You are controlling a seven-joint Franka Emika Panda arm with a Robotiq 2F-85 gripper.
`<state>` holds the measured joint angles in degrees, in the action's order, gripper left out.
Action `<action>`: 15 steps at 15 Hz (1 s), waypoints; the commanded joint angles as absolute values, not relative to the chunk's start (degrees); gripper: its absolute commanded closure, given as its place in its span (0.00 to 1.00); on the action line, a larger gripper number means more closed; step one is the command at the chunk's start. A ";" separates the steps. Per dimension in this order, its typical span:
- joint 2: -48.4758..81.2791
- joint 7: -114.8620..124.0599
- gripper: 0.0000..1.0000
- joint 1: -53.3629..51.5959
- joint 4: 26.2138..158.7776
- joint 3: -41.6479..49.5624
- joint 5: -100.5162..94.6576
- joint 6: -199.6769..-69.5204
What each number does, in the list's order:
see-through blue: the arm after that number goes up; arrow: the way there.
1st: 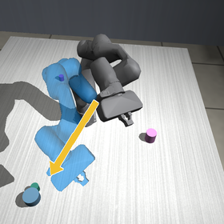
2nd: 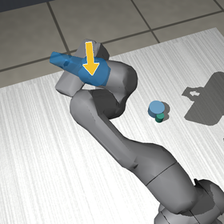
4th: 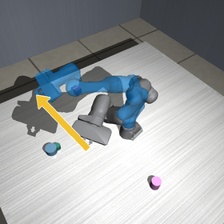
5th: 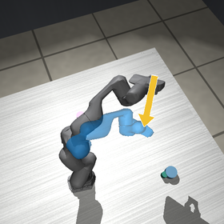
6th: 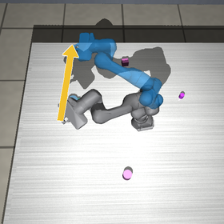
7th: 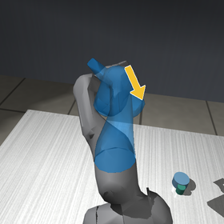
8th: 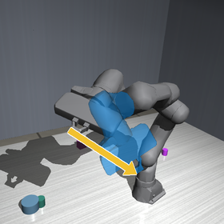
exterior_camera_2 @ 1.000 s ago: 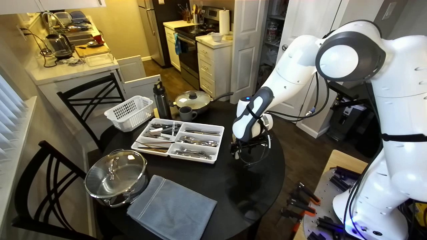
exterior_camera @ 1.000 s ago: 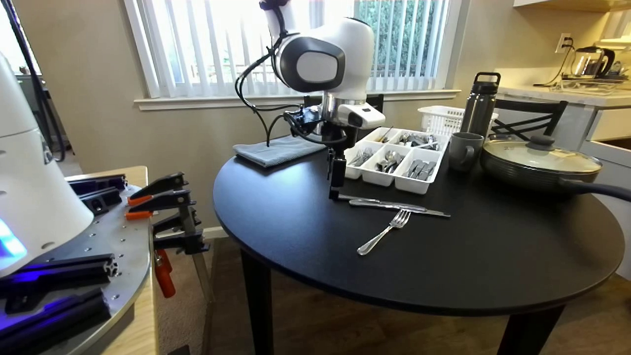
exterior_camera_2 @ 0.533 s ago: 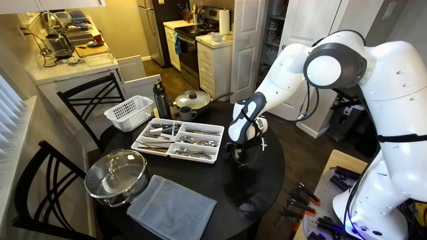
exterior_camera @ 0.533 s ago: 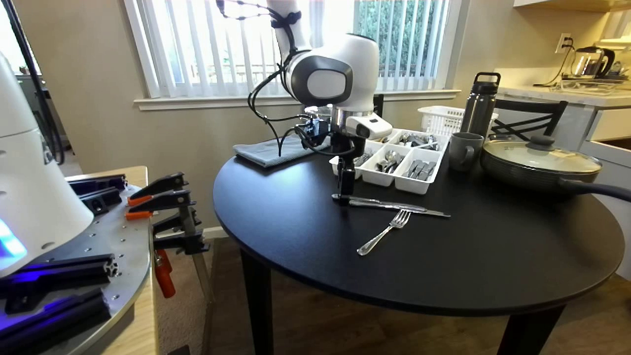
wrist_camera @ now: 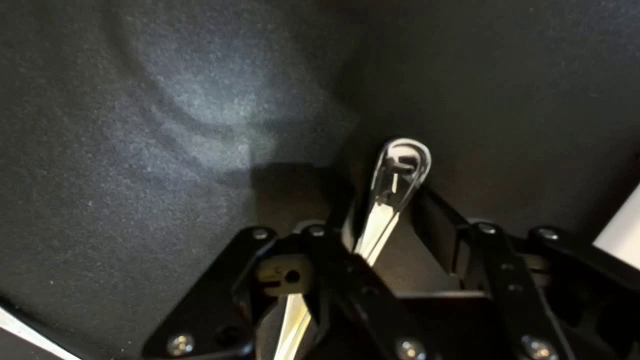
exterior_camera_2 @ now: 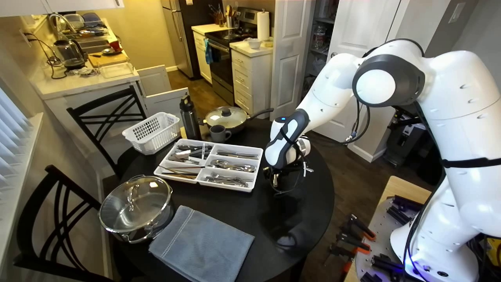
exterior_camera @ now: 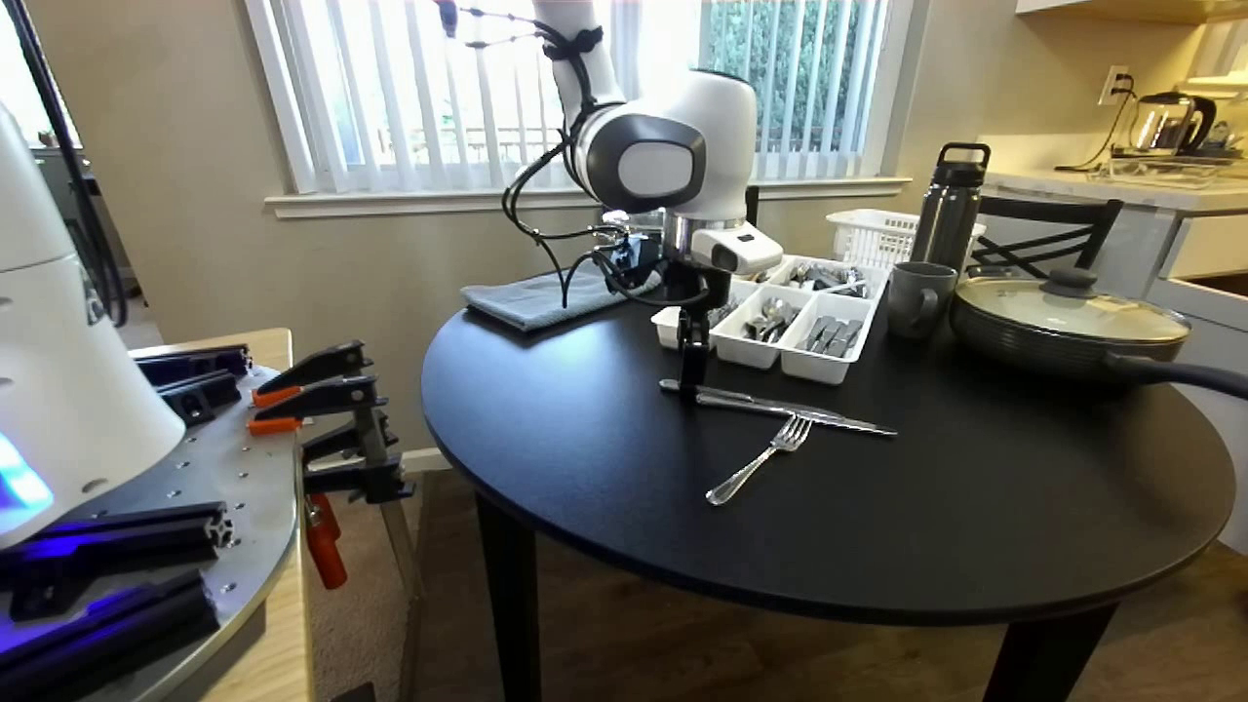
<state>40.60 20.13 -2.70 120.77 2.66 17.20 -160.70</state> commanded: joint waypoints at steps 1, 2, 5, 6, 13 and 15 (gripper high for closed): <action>41.61 22.77 0.91 -4.26 119.99 3.95 16.53 -160.79; 41.60 23.04 0.97 -4.56 119.84 4.15 16.43 -160.71; 41.14 23.74 0.96 -5.82 119.84 5.23 15.95 -160.56; 41.08 24.00 0.96 -6.06 119.93 5.32 16.14 -160.78; 39.31 20.37 0.95 9.16 122.24 -10.64 33.14 -169.84; 38.96 21.46 0.95 10.78 123.19 -11.39 36.50 -171.70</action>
<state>40.51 21.41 7.11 120.47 -8.80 31.44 -168.48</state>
